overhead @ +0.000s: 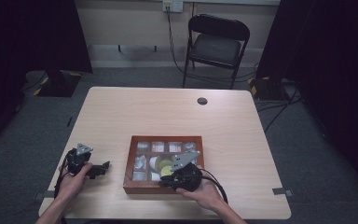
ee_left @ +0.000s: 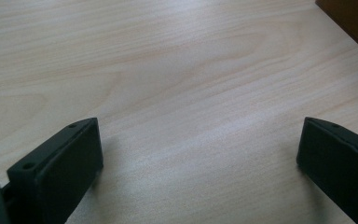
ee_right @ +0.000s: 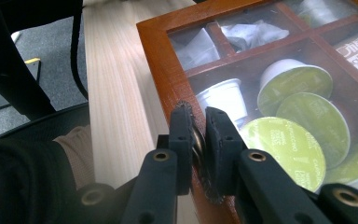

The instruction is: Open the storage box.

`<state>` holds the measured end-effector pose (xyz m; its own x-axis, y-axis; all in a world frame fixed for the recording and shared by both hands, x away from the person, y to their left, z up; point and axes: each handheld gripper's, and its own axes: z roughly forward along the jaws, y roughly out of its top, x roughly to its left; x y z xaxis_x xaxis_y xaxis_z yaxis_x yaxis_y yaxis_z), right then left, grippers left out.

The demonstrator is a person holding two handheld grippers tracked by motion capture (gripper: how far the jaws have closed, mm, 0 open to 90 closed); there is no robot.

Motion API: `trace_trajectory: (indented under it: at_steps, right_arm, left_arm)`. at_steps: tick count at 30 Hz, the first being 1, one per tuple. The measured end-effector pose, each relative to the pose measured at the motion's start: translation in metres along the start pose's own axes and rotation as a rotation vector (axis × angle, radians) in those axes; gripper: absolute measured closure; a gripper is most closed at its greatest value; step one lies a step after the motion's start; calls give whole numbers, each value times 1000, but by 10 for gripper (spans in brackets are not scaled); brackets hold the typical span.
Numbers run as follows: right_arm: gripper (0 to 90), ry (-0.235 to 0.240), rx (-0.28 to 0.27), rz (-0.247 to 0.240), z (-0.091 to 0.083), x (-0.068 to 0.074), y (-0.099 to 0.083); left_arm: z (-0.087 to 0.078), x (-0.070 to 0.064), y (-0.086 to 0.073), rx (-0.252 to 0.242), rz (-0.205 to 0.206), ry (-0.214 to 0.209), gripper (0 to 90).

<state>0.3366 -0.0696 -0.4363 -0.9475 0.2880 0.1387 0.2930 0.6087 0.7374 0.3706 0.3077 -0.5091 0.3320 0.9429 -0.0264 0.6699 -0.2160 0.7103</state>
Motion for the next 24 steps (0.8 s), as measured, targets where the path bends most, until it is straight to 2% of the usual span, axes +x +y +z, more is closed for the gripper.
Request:
trace_trajectory:
  at_steps: [11, 24]
  right_arm:
    - [813, 7, -11, 21, -3, -2, 2]
    - [811, 21, -54, 62, -12, -3, 8]
  left_arm:
    - [0, 0, 0, 1, 4, 1, 0]
    - [0, 0, 0, 2, 5, 1, 0]
